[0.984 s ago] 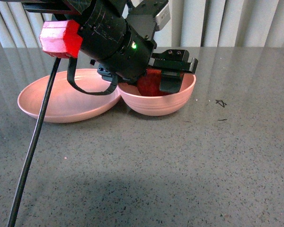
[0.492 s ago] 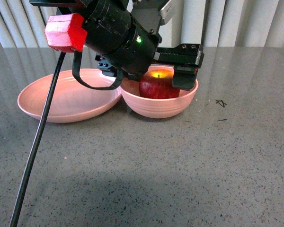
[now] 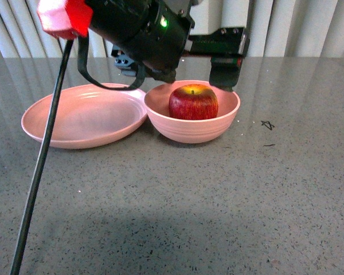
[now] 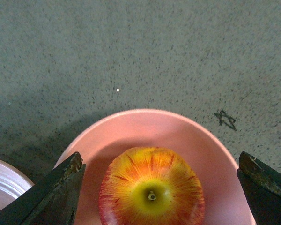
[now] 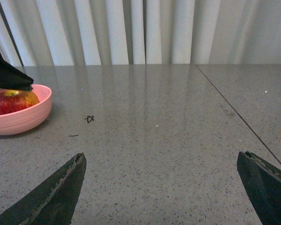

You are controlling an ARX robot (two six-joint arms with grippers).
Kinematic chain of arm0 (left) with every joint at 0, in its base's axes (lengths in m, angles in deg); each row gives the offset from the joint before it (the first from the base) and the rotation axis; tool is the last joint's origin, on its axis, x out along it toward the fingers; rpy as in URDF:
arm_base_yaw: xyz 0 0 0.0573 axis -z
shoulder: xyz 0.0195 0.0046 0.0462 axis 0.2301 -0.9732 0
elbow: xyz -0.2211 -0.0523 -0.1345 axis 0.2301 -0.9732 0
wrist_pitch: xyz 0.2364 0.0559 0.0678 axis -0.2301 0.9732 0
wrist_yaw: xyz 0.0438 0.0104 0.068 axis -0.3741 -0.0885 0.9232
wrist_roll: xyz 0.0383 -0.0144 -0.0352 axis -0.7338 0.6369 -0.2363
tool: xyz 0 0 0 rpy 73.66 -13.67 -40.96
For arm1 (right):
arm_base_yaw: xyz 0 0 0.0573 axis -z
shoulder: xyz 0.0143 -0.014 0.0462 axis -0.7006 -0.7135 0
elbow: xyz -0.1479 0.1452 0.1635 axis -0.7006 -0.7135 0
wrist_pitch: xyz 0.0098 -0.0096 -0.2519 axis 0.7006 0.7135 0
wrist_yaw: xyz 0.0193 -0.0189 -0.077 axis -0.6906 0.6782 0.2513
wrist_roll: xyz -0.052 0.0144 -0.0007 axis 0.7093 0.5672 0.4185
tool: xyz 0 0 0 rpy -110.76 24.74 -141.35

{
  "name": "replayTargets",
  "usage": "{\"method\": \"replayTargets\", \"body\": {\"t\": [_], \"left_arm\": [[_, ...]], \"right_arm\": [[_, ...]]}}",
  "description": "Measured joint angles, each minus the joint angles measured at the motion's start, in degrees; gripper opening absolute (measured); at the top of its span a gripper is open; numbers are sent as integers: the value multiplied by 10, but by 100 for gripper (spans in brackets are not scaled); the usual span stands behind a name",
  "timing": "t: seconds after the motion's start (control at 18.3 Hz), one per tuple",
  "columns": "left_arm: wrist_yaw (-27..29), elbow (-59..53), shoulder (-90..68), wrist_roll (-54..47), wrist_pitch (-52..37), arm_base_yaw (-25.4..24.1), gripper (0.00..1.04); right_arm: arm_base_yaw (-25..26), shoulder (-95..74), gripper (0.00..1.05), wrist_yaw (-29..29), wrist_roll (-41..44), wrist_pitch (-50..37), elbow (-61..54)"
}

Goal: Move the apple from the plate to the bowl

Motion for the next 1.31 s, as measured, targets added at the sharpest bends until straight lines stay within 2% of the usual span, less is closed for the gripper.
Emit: {"method": "replayTargets", "body": {"t": [0.44, 0.6, 0.77, 0.87, 0.93, 0.98, 1.04, 1.15, 1.2, 1.31], "left_arm": [[-5, -10, 80, 3, -47, -14, 98], [6, -53, 151, 16, -115, -46, 98], [30, -83, 188, 15, -146, -65, 98], [53, -156, 272, 8, -177, -106, 98], [94, -232, 367, -1, -205, -145, 93], [144, -430, 525, 0, -263, -208, 57], [128, -526, 575, 0, -301, -217, 32], [112, -599, 610, 0, -322, -227, 7], [84, -618, 628, 0, -327, -252, 1], [80, -634, 642, 0, -333, -267, 1]], "right_arm": [[0, 0, 98, 0, 0, 0, 0], [0, 0, 98, 0, 0, 0, 0], [0, 0, 98, 0, 0, 0, 0], [0, 0, 98, 0, 0, 0, 0], [0, 0, 98, 0, 0, 0, 0], [0, 0, 98, 0, 0, 0, 0], [0, 0, 98, 0, 0, 0, 0], [0, 0, 98, 0, 0, 0, 0], [0, 0, 98, 0, 0, 0, 0], [0, 0, 98, 0, 0, 0, 0]]}}
